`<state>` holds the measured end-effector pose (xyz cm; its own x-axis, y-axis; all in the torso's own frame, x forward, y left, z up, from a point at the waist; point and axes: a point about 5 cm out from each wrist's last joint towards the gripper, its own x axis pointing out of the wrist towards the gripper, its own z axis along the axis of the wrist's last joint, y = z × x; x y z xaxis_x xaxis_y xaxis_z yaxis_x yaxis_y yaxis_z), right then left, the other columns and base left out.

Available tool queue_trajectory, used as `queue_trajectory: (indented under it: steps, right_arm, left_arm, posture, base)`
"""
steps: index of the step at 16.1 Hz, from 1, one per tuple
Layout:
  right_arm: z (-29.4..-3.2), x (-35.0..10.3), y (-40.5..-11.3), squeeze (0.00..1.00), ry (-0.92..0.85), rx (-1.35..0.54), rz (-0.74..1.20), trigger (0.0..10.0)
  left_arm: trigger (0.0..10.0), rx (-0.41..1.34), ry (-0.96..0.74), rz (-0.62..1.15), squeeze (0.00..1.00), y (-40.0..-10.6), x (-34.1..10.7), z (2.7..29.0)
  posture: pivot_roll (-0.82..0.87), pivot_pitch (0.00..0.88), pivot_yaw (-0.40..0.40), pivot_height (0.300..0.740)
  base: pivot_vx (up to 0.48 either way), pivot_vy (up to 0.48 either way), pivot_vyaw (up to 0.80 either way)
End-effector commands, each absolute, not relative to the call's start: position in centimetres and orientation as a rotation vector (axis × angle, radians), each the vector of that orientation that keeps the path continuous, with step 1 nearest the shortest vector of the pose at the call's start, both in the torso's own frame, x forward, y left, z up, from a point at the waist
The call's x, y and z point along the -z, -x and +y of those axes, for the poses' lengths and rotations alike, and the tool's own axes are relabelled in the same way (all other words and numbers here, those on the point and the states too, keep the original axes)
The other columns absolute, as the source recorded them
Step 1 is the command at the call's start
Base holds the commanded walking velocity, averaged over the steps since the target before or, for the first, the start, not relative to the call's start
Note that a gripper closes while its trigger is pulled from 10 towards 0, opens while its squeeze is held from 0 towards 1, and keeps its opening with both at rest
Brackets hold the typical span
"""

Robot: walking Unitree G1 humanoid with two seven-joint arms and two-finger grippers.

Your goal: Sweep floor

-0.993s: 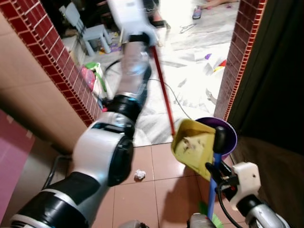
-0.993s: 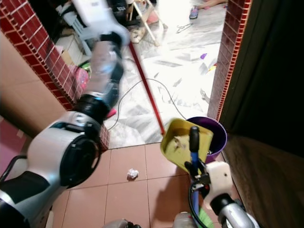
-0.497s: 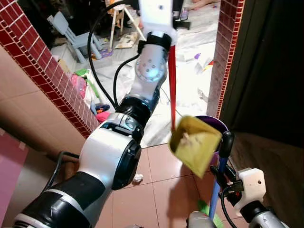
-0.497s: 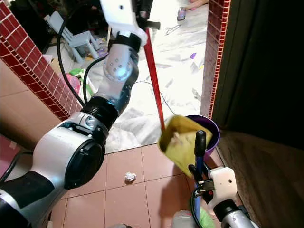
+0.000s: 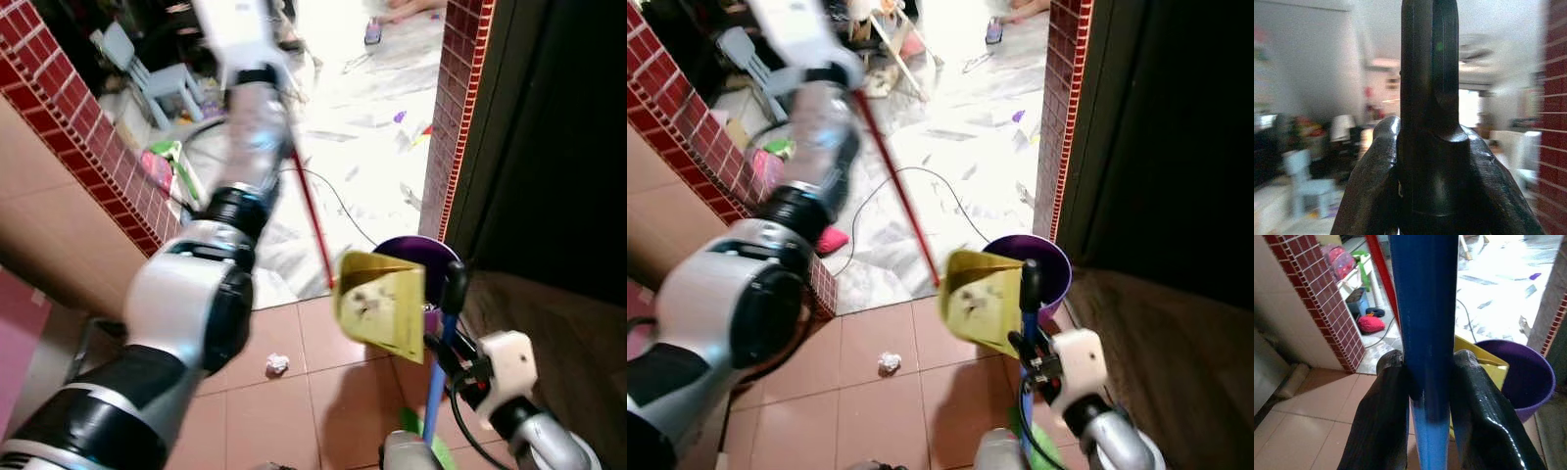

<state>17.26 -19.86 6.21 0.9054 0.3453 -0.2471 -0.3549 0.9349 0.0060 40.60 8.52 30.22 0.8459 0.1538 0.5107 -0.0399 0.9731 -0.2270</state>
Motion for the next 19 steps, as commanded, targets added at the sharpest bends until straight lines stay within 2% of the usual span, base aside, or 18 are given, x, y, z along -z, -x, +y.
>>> queue_trajectory:
  steps: [1, 3, 5, 7, 11, 15, 19]
  right_arm:
    - [-18.6, -5.6, -17.7, 0.00, -0.010, -0.423, 0.266, 10.0]
    - [-18.4, -5.7, -19.2, 0.00, -0.005, -0.464, 0.247, 10.0]
    - [-18.1, -5.7, -20.7, 0.00, -0.014, -0.480, 0.237, 10.0]
    - [-17.8, -5.5, -21.9, 0.00, -0.007, -0.496, 0.240, 10.0]
    - [-18.0, -4.6, -22.8, 0.00, -0.035, -0.506, 0.271, 10.0]
    - [-18.6, -3.9, -23.5, 0.00, -0.064, -0.493, 0.289, 10.0]
    - [-18.9, -3.9, -23.7, 0.00, -0.106, -0.499, 0.287, 10.0]
  left_arm:
    - [10.0, -0.219, 0.216, -0.611, 0.00, -40.4, -30.7, 12.0]
    - [10.0, -0.329, 0.167, -0.596, 0.00, -40.0, -28.7, 15.2]
    - [10.0, -0.383, 0.140, -0.567, 0.00, -39.6, -27.1, 16.9]
    - [10.0, -0.397, 0.161, -0.537, 0.00, -39.0, -25.7, 17.4]
    - [10.0, -0.457, 0.318, -0.411, 0.00, -37.3, -22.4, 18.2]
    - [10.0, -0.353, 0.472, -0.380, 0.00, -36.3, -21.9, 18.4]
    - [10.0, -0.361, 0.373, -0.310, 0.00, -35.4, -20.3, 19.3]
  posture:
    - [-0.31, 0.000, 0.148, 0.740]
    - [-0.25, 0.000, 0.095, 0.740]
    - [-0.22, 0.000, 0.062, 0.740]
    - [-0.19, 0.000, 0.041, 0.740]
    - [-0.15, 0.000, 0.014, 0.740]
    - [-0.14, 0.000, 0.006, 0.740]
    - [-0.16, 0.000, 0.028, 0.740]
  base:
    - [0.000, 0.000, 0.00]
    - [0.000, 0.000, 0.00]
    - [0.000, 0.000, 0.00]
    - [0.000, 0.000, 0.00]
    - [0.000, 0.000, 0.00]
    - [0.000, 0.000, 0.00]
    - [0.000, 0.000, 0.00]
